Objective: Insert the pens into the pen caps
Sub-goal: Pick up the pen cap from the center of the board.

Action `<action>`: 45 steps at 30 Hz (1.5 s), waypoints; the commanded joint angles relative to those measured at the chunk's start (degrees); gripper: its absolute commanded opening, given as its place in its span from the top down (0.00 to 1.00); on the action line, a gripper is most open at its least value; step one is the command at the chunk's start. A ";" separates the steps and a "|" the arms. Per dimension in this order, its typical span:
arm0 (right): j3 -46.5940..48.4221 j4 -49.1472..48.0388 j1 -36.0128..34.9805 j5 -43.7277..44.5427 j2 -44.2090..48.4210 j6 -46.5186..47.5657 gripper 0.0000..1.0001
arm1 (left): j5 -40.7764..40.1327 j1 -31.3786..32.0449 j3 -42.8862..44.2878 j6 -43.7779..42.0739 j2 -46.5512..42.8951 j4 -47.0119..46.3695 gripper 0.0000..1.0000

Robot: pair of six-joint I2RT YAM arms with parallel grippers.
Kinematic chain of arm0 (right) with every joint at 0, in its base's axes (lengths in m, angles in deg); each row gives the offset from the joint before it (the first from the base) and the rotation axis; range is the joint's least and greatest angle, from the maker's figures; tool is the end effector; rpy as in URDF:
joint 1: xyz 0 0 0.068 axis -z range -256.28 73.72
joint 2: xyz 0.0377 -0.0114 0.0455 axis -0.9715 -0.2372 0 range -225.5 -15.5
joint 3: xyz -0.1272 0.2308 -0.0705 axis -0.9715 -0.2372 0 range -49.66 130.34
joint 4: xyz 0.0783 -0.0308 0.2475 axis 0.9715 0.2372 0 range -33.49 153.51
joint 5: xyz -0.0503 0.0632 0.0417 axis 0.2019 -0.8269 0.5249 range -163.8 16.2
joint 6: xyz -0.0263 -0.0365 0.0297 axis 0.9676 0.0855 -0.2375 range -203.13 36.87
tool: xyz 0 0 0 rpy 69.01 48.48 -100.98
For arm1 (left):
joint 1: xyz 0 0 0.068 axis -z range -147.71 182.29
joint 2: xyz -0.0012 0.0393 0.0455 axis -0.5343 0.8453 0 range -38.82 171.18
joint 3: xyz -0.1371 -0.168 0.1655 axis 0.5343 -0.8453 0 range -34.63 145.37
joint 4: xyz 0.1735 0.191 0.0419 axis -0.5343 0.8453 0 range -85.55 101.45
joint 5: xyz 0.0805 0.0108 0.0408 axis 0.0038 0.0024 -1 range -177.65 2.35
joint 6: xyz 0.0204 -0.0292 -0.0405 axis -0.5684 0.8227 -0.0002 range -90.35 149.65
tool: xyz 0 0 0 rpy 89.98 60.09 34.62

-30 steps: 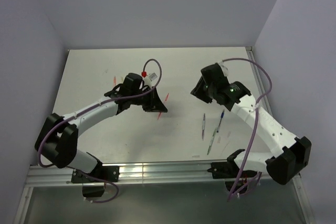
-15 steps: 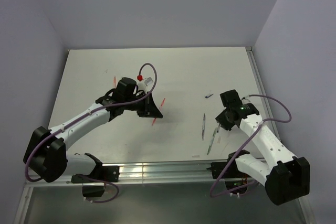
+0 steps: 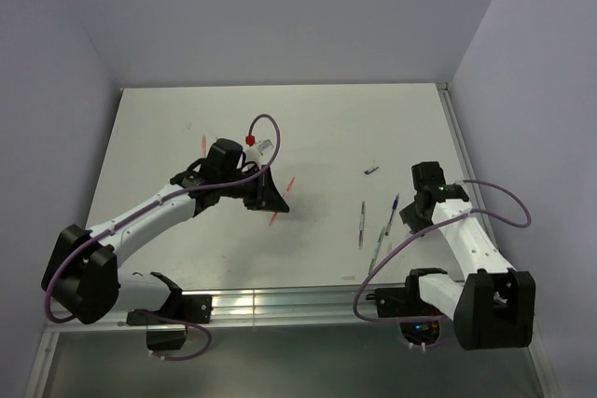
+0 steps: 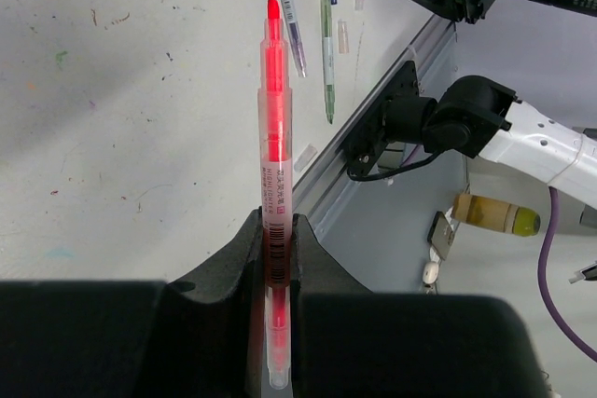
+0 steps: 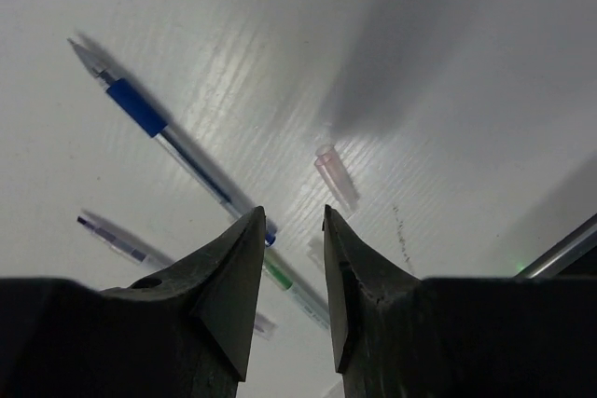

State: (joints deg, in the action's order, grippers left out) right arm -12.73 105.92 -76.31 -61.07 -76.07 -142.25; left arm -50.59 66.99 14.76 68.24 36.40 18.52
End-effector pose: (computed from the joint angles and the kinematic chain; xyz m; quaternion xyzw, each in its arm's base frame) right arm 0.1706 -0.0078 0.1961 0.4989 0.8471 -0.0231 0.1814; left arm 0.2162 -0.1758 0.2502 0.1053 0.8630 -0.4707 0.1503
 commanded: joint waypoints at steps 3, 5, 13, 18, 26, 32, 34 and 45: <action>-1.68 -2.21 2.58 1.51 -2.00 1.54 0.60 | 1.53 0.28 -0.08 -0.97 -0.51 -1.85 1.00; -2.47 -3.18 2.93 1.42 -2.44 1.81 0.60 | 1.79 0.28 -0.08 -0.97 -0.43 -2.02 1.00; -3.35 -5.46 3.46 1.07 -3.67 3.30 0.59 | 2.05 0.28 -0.25 -1.06 -0.34 -2.11 1.00; -4.32 -6.60 3.46 -0.16 -5.16 3.74 0.59 | 2.14 0.28 -0.43 -1.15 -0.16 -2.11 1.00; -6.16 -7.48 3.55 -0.16 -5.52 3.57 0.59 | 2.14 0.37 -0.52 -1.23 -0.34 -2.11 1.00; -6.87 -8.27 3.46 -0.25 -6.66 3.65 0.59 | 2.14 0.28 -0.52 -1.23 -0.16 -2.20 1.00; -7.04 -8.54 3.46 -0.25 -6.75 3.65 0.59 | 2.23 0.37 -0.61 -1.23 -0.16 -2.20 1.00; -7.75 -8.98 3.46 -0.43 -7.01 4.09 0.70 | 2.05 0.28 -0.69 -1.32 -0.08 -1.94 1.00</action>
State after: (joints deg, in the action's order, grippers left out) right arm -18.87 98.64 -73.23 -62.20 -82.43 -138.01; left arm -49.92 66.99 14.26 68.20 36.42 18.49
